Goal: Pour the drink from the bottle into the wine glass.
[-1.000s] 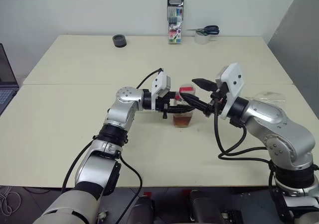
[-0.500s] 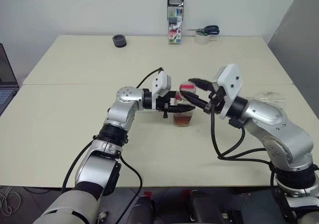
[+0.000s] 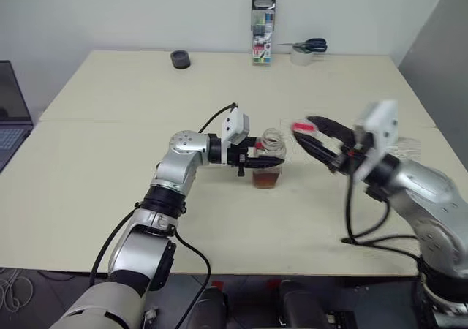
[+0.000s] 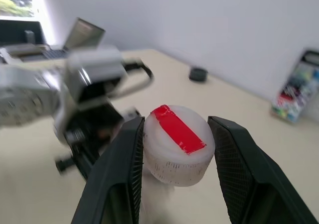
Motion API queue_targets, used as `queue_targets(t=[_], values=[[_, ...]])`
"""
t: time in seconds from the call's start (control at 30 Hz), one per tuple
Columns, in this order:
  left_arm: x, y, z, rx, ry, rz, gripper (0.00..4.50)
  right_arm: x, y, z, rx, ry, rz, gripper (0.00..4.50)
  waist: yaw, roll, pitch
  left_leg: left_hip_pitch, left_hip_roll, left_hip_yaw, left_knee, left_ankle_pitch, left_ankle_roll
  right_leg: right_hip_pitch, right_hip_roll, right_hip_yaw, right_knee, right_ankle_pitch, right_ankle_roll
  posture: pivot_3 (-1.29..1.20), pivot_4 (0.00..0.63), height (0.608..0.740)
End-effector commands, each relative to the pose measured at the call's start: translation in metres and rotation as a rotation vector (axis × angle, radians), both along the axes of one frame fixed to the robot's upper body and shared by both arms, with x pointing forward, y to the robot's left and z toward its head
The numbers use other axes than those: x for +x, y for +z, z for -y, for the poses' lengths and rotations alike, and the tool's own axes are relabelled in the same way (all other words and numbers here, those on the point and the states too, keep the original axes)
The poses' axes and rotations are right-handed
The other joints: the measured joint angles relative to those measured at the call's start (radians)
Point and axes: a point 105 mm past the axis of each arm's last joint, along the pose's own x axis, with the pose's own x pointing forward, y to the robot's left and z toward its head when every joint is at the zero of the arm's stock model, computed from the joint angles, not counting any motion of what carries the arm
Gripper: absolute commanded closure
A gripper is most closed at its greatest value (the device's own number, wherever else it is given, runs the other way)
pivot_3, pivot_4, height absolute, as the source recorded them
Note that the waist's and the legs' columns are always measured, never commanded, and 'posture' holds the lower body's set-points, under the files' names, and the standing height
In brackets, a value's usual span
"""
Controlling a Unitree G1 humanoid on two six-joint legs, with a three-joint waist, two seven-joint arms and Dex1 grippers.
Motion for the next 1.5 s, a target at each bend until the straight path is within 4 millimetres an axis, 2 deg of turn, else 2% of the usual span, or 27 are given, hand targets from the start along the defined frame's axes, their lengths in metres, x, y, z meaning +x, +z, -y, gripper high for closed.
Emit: queue_targets(t=[0.03, 0.23, 0.4, 0.5, 0.53, 0.63, 0.7, 0.8, 0.9, 0.97, 1.13, 1.3, 1.5], values=[[0.000, 0.014, -0.005, -0.037, 0.024, 0.052, 2.74, -0.006, -0.008, 0.014, 0.025, -0.094, -0.001, 2.79, -0.002, 0.000, 0.000, 0.000, 0.000, 0.000, 0.000, 0.000, 0.000, 0.000, 0.000, 0.000, 0.000, 0.000, 0.000, 0.00, 0.150, 0.740], [0.006, 0.018, -0.021, -0.054, 0.106, 0.051, 2.74, 0.014, -0.083, 0.032, -0.039, -0.342, -0.149, 2.79, -0.015, 0.000, 0.000, 0.005, 0.002, 0.002, 0.000, 0.000, 0.000, 0.001, 0.002, 0.002, 0.002, 0.000, 0.000, 0.00, 0.150, 0.740], [0.010, 0.024, -0.035, -0.068, 0.177, 0.052, 2.74, 0.024, -0.117, 0.039, -0.030, -0.425, -0.220, 1.11, -0.016, 0.000, 0.000, 0.005, 0.002, 0.002, -0.001, 0.000, 0.000, 0.001, 0.003, 0.002, 0.002, 0.000, 0.000, 0.00, 0.150, 0.740], [0.015, 0.028, -0.050, -0.076, 0.247, 0.057, 2.74, 0.018, -0.134, 0.039, -0.065, -0.379, -0.300, 0.13, -0.016, 0.001, 0.000, 0.005, 0.001, 0.002, 0.000, 0.000, 0.000, 0.001, 0.002, 0.003, 0.002, 0.000, 0.000, 0.00, 0.150, 0.740], [0.017, 0.029, -0.054, -0.080, 0.269, 0.058, 2.74, 0.016, -0.136, 0.038, -0.077, -0.358, -0.316, 0.00, -0.016, 0.001, 0.000, 0.005, 0.002, 0.002, 0.000, 0.000, 0.000, 0.001, 0.002, 0.003, 0.002, 0.000, 0.000, 0.00, 0.150, 0.740], [0.021, 0.031, -0.065, -0.095, 0.335, 0.058, 2.74, 0.007, -0.140, 0.041, -0.123, -0.302, -0.369, 0.00, -0.015, 0.001, 0.000, 0.005, 0.002, 0.001, -0.001, 0.000, 0.000, 0.002, 0.002, 0.001, 0.002, 0.000, 0.000, 0.00, 0.150, 0.740], [0.025, 0.032, -0.076, -0.103, 0.397, 0.060, 2.74, 0.004, -0.136, 0.047, -0.187, -0.273, -0.360, 0.00, -0.015, 0.000, 0.000, 0.005, 0.002, 0.001, 0.000, 0.000, 0.000, 0.002, 0.002, 0.002, 0.002, 0.000, 0.000, 0.00, 0.150, 0.740], [0.032, 0.033, -0.091, -0.111, 0.494, 0.069, 2.74, 0.002, -0.119, 0.052, -0.261, -0.232, -0.294, 0.00, -0.013, 0.000, 0.000, 0.005, 0.001, 0.001, 0.000, 0.000, 0.000, 0.003, 0.002, 0.001, 0.001, 0.000, 0.000, 0.00, 0.150, 0.740], [0.045, 0.034, -0.123, -0.119, 0.680, 0.081, 2.74, -0.011, -0.074, 0.016, -0.215, 0.032, -0.183, 0.00, -0.013, 0.000, 0.000, 0.005, 0.001, 0.001, 0.000, 0.000, 0.000, 0.002, 0.002, 0.002, 0.001, 0.000, 0.000, 0.00, 0.150, 0.740], [0.049, 0.035, -0.139, -0.120, 0.775, 0.087, 2.74, -0.013, -0.053, -0.004, -0.180, 0.136, -0.135, 0.00, -0.022, 0.000, 0.000, 0.006, 0.002, 0.002, 0.000, 0.000, 0.000, 0.002, 0.002, 0.002, 0.001, 0.000, 0.000, 0.00, 0.150, 0.740], [0.056, 0.032, -0.180, -0.125, 1.004, 0.097, 2.74, -0.001, -0.021, -0.051, -0.088, 0.296, -0.062, 0.00, -0.019, 0.000, 0.000, 0.007, 0.003, 0.000, 0.000, 0.000, 0.000, 0.003, 0.003, 0.001, 0.002, 0.000, 0.000, 0.00, 0.150, 0.740], [0.057, 0.025, -0.215, -0.142, 1.203, 0.081, 2.74, 0.015, -0.010, -0.101, -0.092, 0.433, -0.033, 0.00, -0.019, 0.000, 0.000, 0.006, 0.002, 0.000, 0.000, 0.002, -0.003, 0.001, 0.002, 0.001, 0.002, 0.000, 0.000, 0.00, 0.150, 0.740], [0.056, 0.019, -0.231, -0.163, 1.300, 0.059, 2.74, 0.020, -0.006, -0.127, -0.121, 0.502, -0.015, 0.00, -0.016, -0.001, 0.000, 0.006, 0.001, 0.000, 0.000, 0.002, -0.004, 0.001, -0.001, 0.000, 0.001, 0.000, 0.000, 0.00, 0.150, 0.740]])
